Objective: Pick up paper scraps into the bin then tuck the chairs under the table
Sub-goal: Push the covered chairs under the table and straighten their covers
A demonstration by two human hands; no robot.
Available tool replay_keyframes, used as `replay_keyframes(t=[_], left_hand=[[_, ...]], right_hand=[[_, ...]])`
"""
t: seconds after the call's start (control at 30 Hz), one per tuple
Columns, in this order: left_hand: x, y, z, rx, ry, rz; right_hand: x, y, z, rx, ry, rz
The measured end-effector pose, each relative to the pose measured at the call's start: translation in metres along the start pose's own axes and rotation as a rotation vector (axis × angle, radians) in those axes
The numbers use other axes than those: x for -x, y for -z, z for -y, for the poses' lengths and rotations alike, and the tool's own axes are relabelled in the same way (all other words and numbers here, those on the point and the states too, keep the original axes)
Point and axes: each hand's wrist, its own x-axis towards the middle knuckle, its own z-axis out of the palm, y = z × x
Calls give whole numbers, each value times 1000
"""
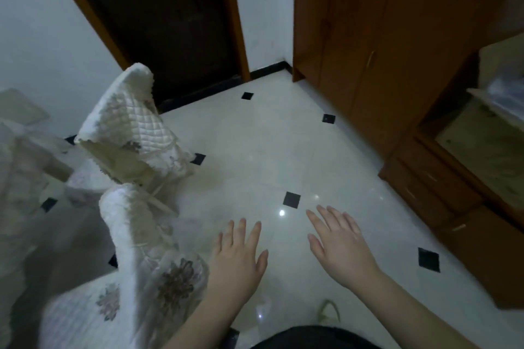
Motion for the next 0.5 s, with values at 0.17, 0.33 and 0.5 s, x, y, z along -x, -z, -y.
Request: replay_keyframes(t=[0.17, 0.33, 0.5], left_hand=[[-31, 18, 2, 45, 159, -75], [-15, 33, 37, 55, 265, -188], [8, 35, 99, 58, 499, -272]], right_hand=[[-76, 3, -5, -24, 211, 17], [-144, -5, 61, -41, 455, 74], [-190, -21, 155, -8, 749, 116]])
